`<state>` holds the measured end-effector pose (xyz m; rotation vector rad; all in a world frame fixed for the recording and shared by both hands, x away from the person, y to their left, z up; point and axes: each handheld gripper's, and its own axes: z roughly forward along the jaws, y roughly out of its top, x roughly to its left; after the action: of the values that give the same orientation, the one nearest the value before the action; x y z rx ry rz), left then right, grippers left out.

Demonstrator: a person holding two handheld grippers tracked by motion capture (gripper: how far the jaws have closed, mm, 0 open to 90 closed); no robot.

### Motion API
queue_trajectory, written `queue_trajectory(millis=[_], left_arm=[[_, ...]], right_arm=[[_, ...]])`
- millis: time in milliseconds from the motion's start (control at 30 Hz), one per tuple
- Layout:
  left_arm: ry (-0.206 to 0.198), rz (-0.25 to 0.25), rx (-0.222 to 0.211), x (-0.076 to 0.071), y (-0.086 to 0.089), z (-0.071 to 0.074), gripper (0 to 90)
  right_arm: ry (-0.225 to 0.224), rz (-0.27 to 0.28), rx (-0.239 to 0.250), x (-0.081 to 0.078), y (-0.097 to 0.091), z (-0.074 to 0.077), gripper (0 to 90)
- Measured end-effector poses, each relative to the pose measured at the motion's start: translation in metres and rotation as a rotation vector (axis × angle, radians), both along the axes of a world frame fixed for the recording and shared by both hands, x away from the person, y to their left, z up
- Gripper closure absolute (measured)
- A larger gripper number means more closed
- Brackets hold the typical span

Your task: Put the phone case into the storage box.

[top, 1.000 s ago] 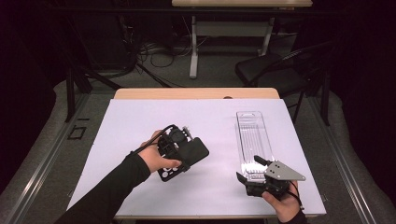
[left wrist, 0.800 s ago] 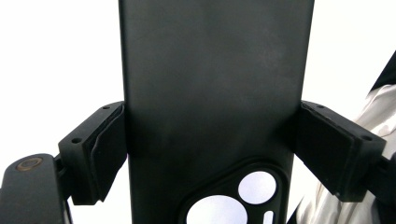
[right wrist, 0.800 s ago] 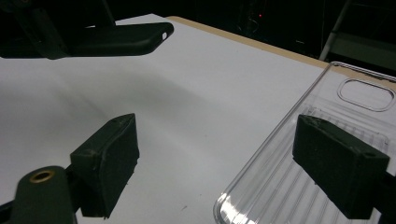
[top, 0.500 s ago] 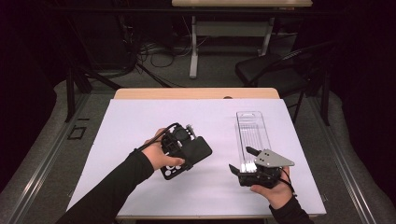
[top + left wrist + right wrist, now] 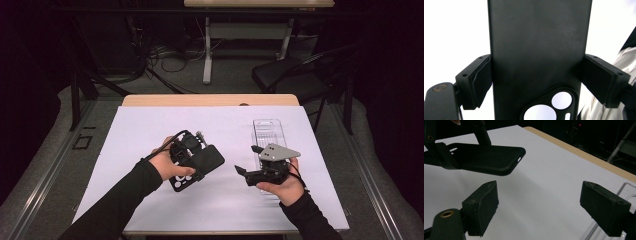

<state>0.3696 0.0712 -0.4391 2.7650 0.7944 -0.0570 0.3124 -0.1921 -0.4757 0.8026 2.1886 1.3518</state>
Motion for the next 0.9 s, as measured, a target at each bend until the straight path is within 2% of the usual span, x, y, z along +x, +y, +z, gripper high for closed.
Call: queue_trajectory(millis=[67, 167, 400, 600, 700, 900], left_arm=[[-0.004, 0.007, -0.004, 0.000, 0.001, 0.000, 14.2], [-0.001, 0.007, -0.005, 0.000, 0.002, 0.001, 14.2], [0.005, 0.006, -0.006, 0.000, 0.004, 0.002, 14.2], [0.005, 0.009, -0.003, -0.001, 0.006, 0.003, 14.2], [0.008, 0.009, -0.002, -0.001, 0.006, 0.003, 14.3], [0.026, 0.006, 0.003, 0.000, 0.008, 0.002, 14.3]], right_arm=[[0.004, 0.011, -0.008, 0.004, 0.003, 0.003, 15.3], [-0.013, 0.017, -0.033, 0.008, 0.006, 0.005, 15.9], [-0.035, 0.030, -0.083, 0.007, 0.010, 0.004, 17.6], [-0.087, 0.052, -0.161, 0.001, 0.015, 0.000, 18.0], [-0.130, 0.062, -0.227, -0.003, 0.019, -0.004, 18.1], [-0.187, 0.078, -0.293, -0.008, 0.022, -0.008, 18.8]])
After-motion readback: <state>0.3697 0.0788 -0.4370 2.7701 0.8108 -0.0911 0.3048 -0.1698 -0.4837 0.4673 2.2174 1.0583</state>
